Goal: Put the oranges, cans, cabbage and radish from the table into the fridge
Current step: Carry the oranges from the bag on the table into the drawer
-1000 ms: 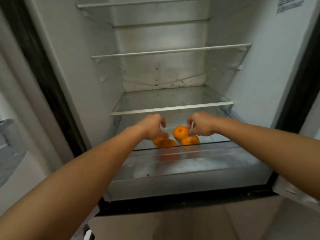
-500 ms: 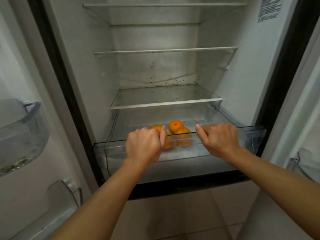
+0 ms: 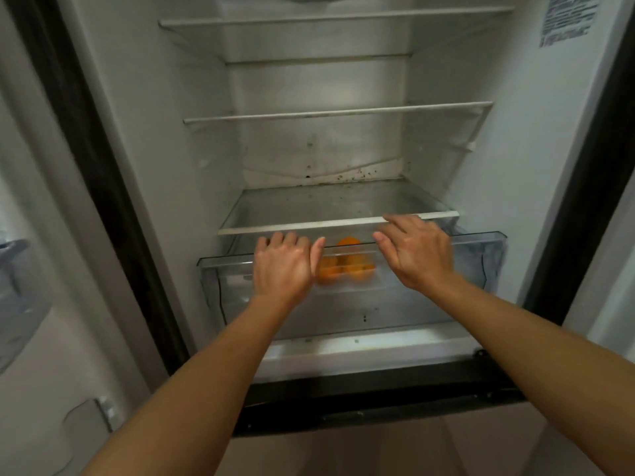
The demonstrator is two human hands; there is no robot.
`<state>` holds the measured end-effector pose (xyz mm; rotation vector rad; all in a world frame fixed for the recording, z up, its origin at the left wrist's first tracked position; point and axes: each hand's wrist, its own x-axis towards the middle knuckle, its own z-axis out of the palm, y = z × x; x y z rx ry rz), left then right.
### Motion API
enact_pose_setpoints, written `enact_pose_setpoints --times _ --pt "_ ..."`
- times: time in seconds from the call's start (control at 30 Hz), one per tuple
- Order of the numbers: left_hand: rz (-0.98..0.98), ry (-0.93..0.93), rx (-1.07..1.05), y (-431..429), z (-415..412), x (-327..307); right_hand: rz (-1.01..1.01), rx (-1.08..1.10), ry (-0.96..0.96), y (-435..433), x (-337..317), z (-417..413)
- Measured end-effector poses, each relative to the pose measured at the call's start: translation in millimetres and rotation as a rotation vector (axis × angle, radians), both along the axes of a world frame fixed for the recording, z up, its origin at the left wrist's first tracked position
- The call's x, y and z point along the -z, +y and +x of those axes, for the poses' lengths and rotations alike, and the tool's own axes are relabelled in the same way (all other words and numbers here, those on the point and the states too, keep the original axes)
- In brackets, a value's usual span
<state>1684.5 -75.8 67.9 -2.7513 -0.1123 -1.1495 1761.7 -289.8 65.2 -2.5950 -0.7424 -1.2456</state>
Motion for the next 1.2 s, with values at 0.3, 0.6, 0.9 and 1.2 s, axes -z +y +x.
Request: enact_pose_setpoints --times 0.3,0.6,0.9,1.2 --pt "-0.065 0.065 0.099 23 70 6 -0.078 0.044 0.289 21 -1 58" --pt "-0.022 -0.001 0.061 34 105 17 0.008 -0.029 0.128 31 11 96" --pt "-0.015 0.218 0.021 30 91 10 -0.144 0.061 0.327 21 1 83" --pt "0.008 0.308 0.114 -4 -17 34 -0.165 0.065 0.338 -29 22 -23"
